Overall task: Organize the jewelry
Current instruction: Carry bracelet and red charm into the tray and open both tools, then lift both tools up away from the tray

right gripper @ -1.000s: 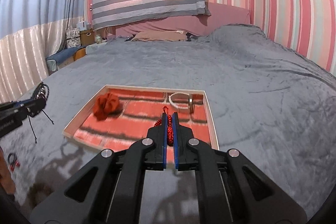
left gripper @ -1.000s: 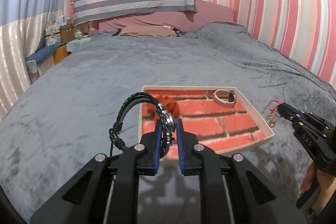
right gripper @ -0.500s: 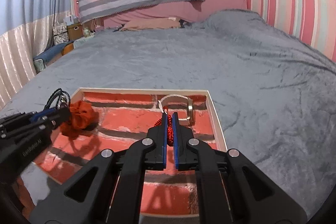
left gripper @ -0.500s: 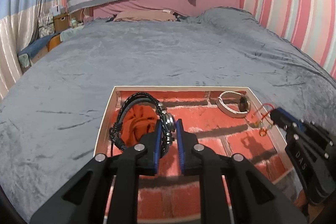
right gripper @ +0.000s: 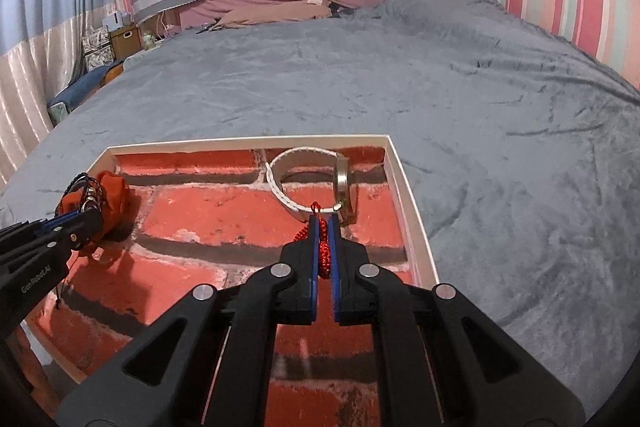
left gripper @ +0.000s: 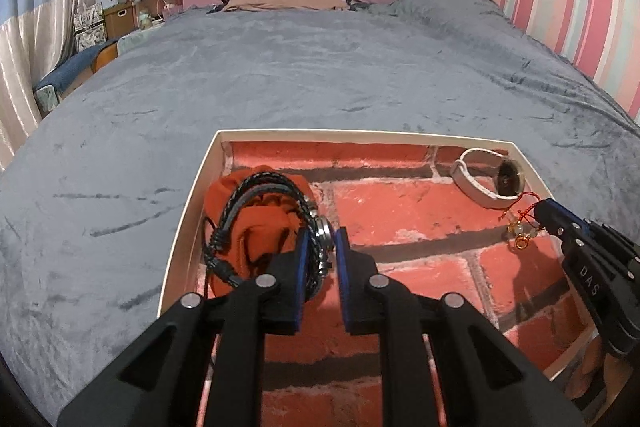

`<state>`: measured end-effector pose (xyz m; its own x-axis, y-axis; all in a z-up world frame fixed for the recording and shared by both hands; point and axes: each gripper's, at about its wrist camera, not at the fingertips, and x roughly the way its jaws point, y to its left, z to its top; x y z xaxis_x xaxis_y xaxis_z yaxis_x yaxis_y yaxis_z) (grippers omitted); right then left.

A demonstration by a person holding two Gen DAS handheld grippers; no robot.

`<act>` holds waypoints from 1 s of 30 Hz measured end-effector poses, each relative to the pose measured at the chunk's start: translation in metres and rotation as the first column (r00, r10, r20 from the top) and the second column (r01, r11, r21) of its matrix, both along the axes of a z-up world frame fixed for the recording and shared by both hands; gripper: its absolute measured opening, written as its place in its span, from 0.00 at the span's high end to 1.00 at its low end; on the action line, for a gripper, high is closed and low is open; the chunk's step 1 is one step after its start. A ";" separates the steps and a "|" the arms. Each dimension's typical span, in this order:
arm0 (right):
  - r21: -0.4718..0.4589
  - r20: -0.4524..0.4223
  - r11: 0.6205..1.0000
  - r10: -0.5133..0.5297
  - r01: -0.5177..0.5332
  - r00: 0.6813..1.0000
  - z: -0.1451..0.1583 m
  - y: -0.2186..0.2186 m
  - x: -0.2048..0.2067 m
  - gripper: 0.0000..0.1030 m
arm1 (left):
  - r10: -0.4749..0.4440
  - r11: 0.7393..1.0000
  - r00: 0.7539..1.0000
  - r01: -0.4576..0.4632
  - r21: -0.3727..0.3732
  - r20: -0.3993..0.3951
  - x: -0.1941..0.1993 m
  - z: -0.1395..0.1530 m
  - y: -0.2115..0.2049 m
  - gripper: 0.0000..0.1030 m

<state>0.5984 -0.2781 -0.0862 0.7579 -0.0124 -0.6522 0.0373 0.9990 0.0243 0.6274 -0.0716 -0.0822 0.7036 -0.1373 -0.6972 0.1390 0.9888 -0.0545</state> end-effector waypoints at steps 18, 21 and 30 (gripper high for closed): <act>-0.003 -0.097 1.000 -0.002 0.001 0.995 -0.013 0.002 0.022 0.94 | 0.010 1.000 0.999 -0.009 0.018 -0.052 0.014 -0.015 0.002 0.85; -0.001 -0.123 1.000 0.007 -0.007 0.992 -0.017 0.002 0.024 0.94 | 0.009 1.000 0.998 -0.007 0.025 -0.068 0.015 -0.017 0.001 0.85; 0.010 -0.157 1.000 0.029 -0.028 0.987 -0.015 0.002 0.024 0.70 | 0.020 0.999 0.998 -0.017 0.046 -0.062 0.010 -0.015 0.001 0.48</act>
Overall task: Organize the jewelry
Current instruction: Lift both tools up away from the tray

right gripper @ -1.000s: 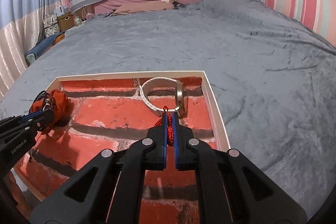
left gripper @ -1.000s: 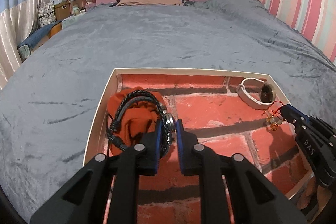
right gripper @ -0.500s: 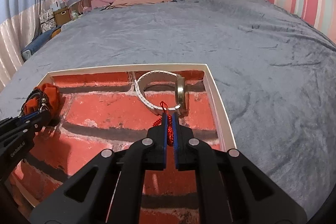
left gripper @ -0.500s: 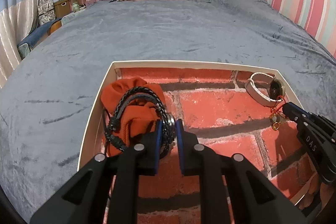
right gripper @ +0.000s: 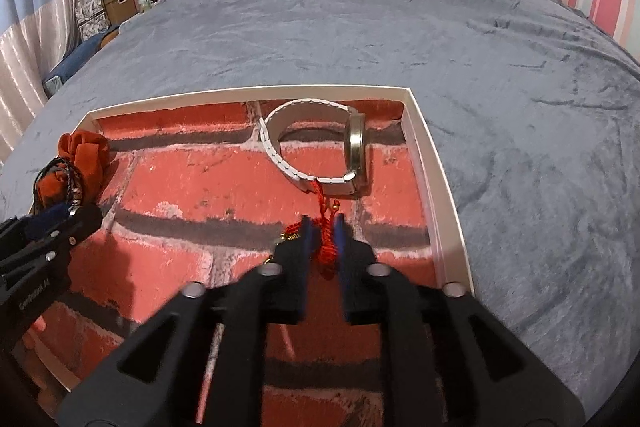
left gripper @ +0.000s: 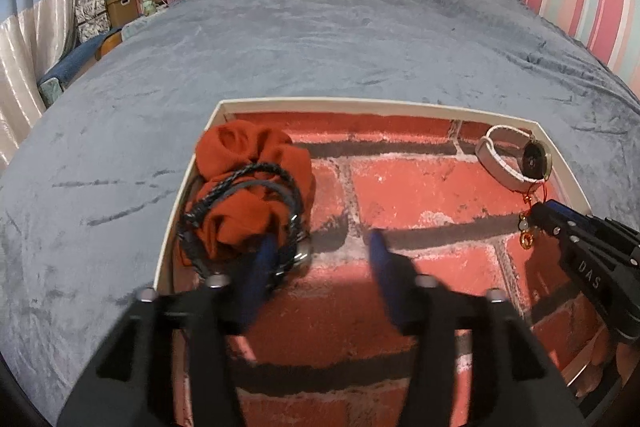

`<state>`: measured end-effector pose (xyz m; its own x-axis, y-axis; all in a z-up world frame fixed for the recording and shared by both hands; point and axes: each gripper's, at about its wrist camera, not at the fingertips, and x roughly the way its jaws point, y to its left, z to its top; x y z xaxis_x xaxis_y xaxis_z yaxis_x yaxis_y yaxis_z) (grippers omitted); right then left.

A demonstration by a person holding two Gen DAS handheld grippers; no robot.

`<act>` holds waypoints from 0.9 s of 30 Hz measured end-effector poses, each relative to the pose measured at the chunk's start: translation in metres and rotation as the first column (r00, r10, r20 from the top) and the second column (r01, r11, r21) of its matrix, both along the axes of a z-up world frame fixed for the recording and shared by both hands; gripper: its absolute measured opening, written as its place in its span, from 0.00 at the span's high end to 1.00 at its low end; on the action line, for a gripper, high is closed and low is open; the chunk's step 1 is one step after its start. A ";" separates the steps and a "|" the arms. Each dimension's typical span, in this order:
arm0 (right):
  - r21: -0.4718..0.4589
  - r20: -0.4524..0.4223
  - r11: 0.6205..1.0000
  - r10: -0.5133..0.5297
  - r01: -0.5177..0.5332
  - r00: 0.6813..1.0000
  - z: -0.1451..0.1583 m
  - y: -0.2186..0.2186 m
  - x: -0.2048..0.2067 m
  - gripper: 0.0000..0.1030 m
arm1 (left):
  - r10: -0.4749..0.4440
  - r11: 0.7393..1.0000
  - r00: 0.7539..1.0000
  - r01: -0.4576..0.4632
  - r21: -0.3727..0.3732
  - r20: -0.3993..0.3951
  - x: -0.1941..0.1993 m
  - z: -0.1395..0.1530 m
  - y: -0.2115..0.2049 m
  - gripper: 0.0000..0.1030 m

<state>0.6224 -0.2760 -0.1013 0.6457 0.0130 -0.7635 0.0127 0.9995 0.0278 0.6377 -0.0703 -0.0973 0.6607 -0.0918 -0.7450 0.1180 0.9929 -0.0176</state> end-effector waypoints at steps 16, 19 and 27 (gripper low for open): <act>-0.046 0.215 0.996 -0.063 0.074 0.975 0.071 -0.012 -0.062 0.04 | -0.011 0.995 0.995 0.021 -0.095 0.097 -0.045 0.071 0.017 0.13; -0.061 0.233 0.995 -0.064 0.080 0.970 0.084 -0.013 -0.081 0.04 | -0.030 0.993 0.990 0.045 -0.113 0.135 -0.068 0.093 0.026 0.11; -0.057 0.290 0.994 -0.077 0.098 0.954 0.110 -0.022 -0.141 0.04 | -0.047 0.996 0.974 0.061 -0.057 0.222 -0.138 0.133 0.055 0.08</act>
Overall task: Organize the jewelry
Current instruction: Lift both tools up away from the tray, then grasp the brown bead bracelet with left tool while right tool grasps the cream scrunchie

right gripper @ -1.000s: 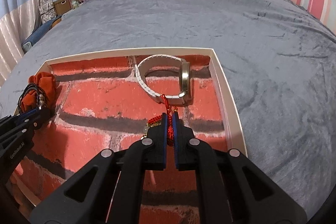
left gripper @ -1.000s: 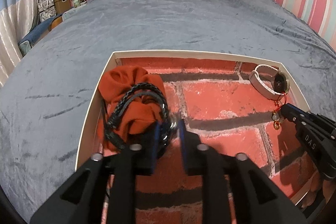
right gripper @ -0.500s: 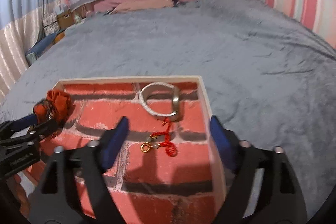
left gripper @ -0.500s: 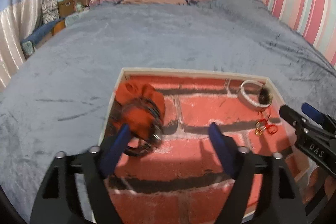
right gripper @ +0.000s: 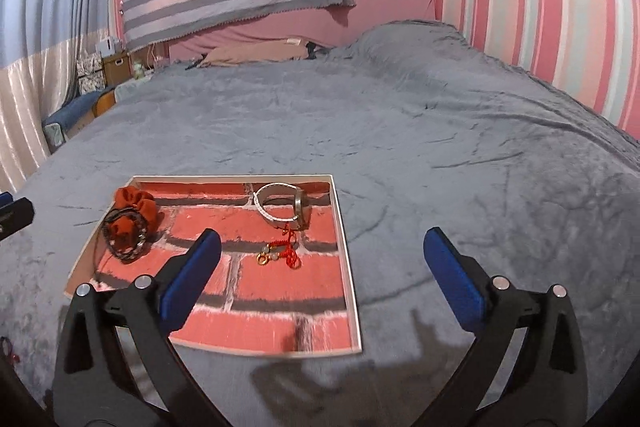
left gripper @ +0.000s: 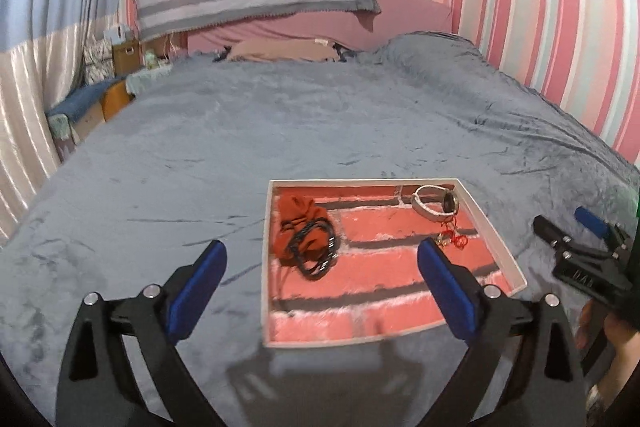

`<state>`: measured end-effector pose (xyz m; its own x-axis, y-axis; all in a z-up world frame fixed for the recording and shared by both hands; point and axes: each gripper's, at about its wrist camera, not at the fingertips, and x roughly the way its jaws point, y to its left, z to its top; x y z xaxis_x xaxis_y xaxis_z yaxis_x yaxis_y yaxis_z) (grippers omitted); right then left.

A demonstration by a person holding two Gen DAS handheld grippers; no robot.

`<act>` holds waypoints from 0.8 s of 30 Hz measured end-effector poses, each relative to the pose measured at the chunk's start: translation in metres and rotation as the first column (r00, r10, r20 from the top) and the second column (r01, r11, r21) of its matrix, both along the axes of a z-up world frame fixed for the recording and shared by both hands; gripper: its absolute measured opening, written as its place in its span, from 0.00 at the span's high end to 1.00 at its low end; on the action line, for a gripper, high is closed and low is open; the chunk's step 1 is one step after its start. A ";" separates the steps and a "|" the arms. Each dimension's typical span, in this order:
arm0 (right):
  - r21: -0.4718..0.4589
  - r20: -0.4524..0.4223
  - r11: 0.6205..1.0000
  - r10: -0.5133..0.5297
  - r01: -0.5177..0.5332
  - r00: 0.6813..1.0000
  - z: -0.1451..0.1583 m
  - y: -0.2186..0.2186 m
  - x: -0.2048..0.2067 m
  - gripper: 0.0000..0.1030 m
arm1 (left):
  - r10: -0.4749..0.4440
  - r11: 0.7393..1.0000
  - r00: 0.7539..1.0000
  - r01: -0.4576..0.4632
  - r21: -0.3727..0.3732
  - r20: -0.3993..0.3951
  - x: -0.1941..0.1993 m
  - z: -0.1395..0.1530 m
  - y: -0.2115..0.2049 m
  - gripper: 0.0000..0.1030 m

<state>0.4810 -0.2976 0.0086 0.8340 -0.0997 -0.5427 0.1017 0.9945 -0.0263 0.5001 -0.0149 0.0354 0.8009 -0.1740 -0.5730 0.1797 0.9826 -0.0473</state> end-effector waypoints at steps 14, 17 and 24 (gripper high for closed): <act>0.000 0.040 0.999 0.044 -0.044 0.998 0.014 0.004 -0.122 0.04 | 0.020 0.999 0.998 -0.022 0.041 0.058 -0.120 -0.005 0.046 0.07; -0.023 0.042 0.999 0.033 -0.032 0.999 0.017 -0.004 -0.143 0.04 | 0.034 0.998 0.999 -0.036 0.057 0.039 -0.135 -0.013 0.052 0.07; -0.061 0.050 0.998 -0.013 0.016 0.999 0.016 -0.032 -0.182 0.04 | 0.067 0.996 0.998 -0.068 0.054 0.013 -0.162 -0.034 0.063 0.07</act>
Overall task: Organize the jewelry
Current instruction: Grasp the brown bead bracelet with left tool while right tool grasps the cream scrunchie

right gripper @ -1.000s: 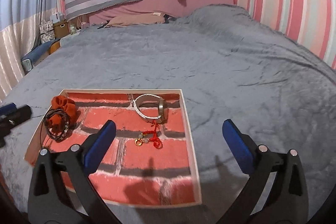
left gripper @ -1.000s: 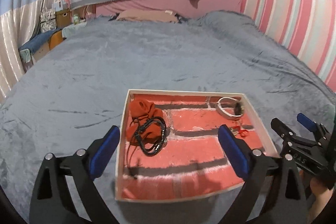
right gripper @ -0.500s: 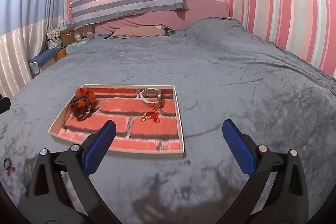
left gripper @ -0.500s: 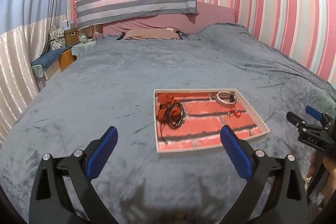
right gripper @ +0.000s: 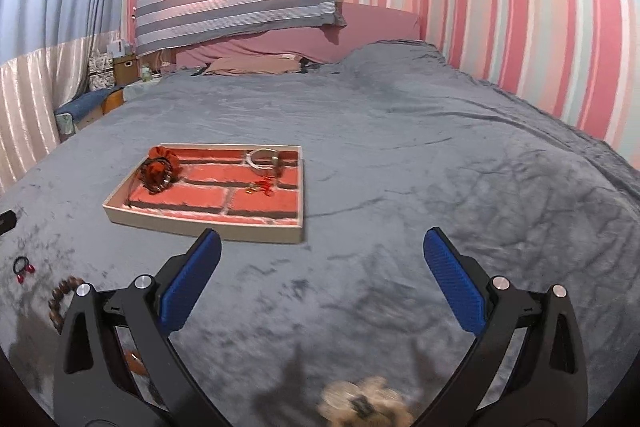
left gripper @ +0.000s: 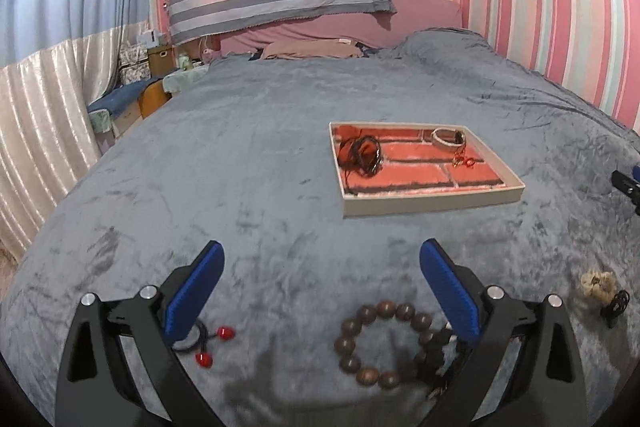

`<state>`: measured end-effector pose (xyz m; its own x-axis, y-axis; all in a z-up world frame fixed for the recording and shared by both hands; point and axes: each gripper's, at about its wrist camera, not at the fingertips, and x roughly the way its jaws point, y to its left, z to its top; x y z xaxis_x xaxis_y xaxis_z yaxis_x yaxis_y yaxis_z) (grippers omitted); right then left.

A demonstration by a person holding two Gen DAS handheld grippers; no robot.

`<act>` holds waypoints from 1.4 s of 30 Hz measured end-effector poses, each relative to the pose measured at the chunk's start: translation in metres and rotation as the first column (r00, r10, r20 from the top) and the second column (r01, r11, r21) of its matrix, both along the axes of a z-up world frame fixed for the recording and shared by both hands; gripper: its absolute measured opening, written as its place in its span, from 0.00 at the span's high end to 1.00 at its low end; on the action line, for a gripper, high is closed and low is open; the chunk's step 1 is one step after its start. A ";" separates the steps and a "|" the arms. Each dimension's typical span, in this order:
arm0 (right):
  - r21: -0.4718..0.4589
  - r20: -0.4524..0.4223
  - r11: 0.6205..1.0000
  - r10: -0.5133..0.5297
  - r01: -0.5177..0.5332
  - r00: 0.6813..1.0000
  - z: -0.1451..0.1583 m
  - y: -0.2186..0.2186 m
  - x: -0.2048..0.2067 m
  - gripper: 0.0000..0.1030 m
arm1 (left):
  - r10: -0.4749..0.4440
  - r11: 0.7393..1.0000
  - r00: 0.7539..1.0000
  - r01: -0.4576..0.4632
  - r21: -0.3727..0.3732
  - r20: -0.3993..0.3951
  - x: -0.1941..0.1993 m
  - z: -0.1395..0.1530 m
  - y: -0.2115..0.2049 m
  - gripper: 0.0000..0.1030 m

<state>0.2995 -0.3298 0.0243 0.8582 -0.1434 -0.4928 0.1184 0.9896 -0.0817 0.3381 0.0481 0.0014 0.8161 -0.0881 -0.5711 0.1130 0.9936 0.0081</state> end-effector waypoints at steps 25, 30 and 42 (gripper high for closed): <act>0.034 -0.185 0.997 -0.055 0.063 0.981 -0.087 -0.048 -0.058 0.24 | 0.027 0.998 0.989 -0.035 -0.047 -0.146 -0.033 -0.079 0.005 0.07; 0.051 -0.229 0.996 -0.060 0.074 0.972 -0.099 -0.054 -0.051 0.32 | 0.023 0.998 0.986 -0.033 -0.055 -0.168 -0.023 -0.084 0.006 0.07; 0.069 -0.333 0.995 -0.043 0.070 0.942 -0.123 -0.056 -0.037 0.46 | -0.006 0.999 0.981 -0.001 -0.039 -0.194 -0.002 -0.094 -0.002 0.09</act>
<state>0.2621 -0.3854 -0.0983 0.6365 -0.1362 -0.7591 0.1535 0.9870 -0.0483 0.3363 0.0466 -0.0930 0.6901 -0.1152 -0.7144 0.1113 0.9924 -0.0525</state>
